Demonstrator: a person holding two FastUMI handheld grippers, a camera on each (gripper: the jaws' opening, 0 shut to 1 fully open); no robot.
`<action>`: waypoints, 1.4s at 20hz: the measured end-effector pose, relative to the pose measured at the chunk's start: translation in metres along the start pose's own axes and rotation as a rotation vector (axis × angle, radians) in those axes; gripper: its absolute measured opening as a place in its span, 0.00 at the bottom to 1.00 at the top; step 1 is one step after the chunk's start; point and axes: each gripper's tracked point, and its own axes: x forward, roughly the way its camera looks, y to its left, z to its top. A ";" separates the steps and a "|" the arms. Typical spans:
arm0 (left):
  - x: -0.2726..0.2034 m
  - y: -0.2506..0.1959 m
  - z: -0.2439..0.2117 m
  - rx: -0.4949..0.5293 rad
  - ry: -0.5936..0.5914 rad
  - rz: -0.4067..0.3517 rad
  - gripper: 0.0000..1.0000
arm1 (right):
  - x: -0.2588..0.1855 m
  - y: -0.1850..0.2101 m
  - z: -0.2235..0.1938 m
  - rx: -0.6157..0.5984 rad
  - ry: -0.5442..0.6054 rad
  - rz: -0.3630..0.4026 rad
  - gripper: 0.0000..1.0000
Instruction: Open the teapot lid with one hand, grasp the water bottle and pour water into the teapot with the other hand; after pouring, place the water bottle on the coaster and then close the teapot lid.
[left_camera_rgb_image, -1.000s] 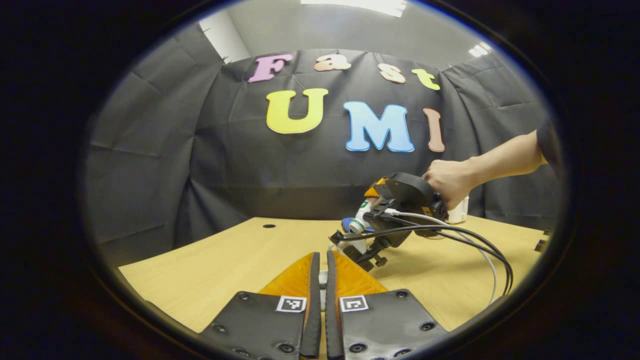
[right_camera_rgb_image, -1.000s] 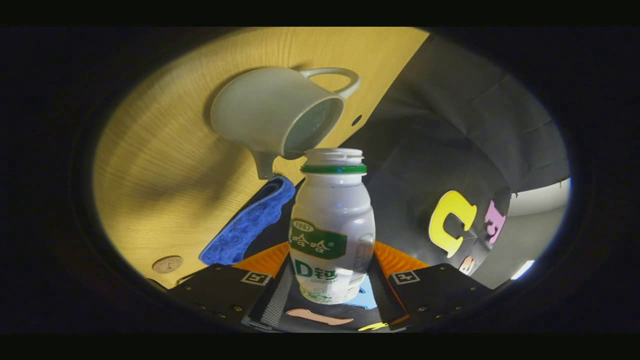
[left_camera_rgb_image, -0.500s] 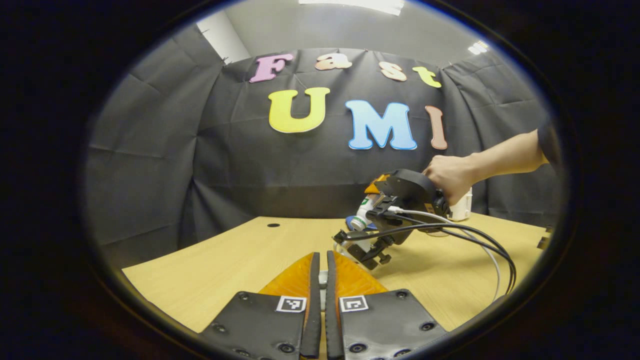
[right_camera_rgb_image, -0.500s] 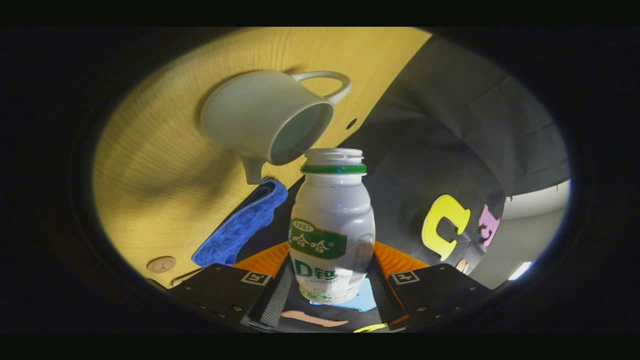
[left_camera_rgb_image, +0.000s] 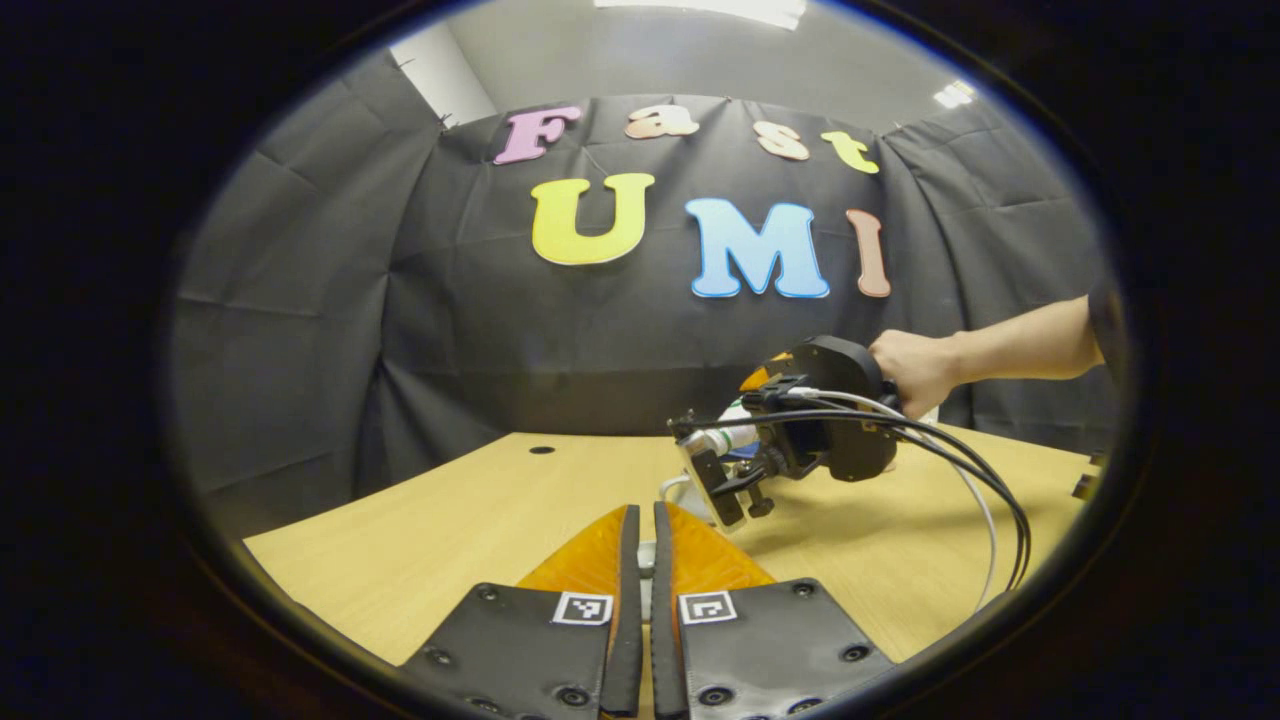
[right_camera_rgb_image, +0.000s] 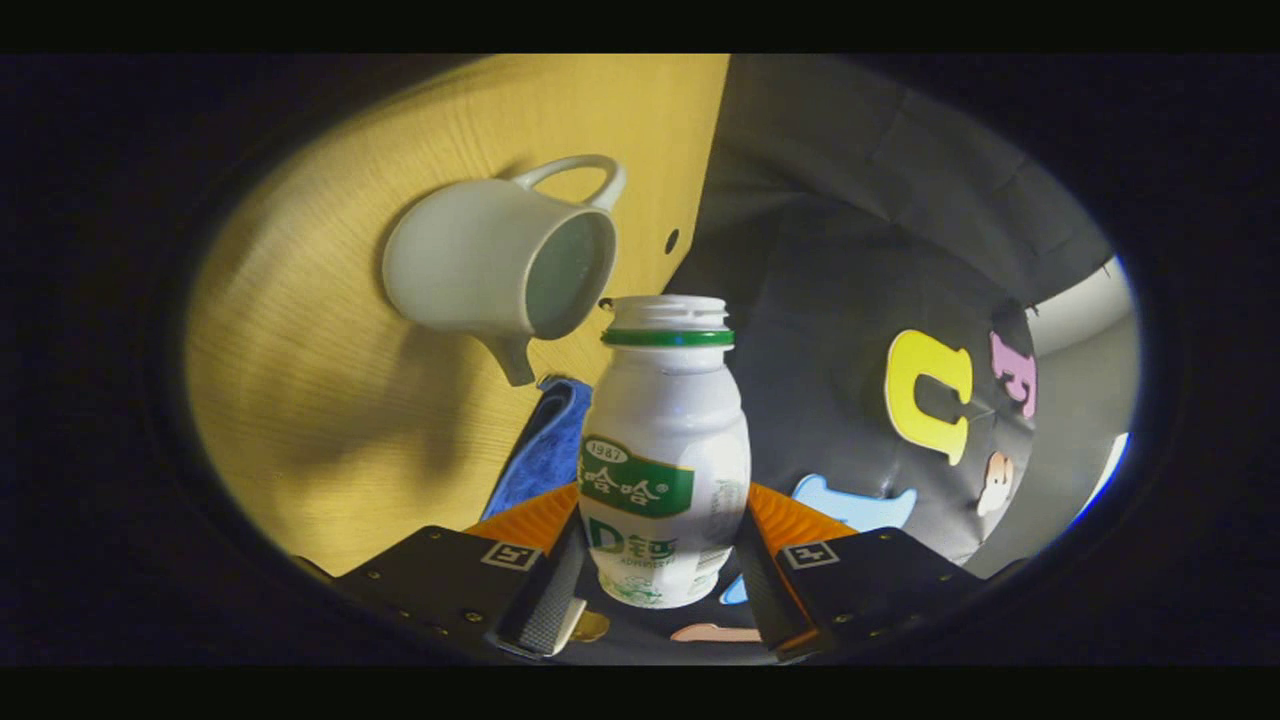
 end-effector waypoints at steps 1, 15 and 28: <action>0.000 0.000 0.000 -0.006 0.001 -0.001 0.11 | 0.001 0.004 -0.001 0.049 -0.001 0.013 0.72; 0.021 -0.006 0.010 -0.033 0.013 -0.034 0.10 | -0.005 0.055 0.014 0.700 -0.017 0.257 0.72; 0.133 -0.029 0.056 -0.115 -0.025 -0.150 0.14 | -0.080 0.006 -0.041 1.596 -0.077 0.203 0.72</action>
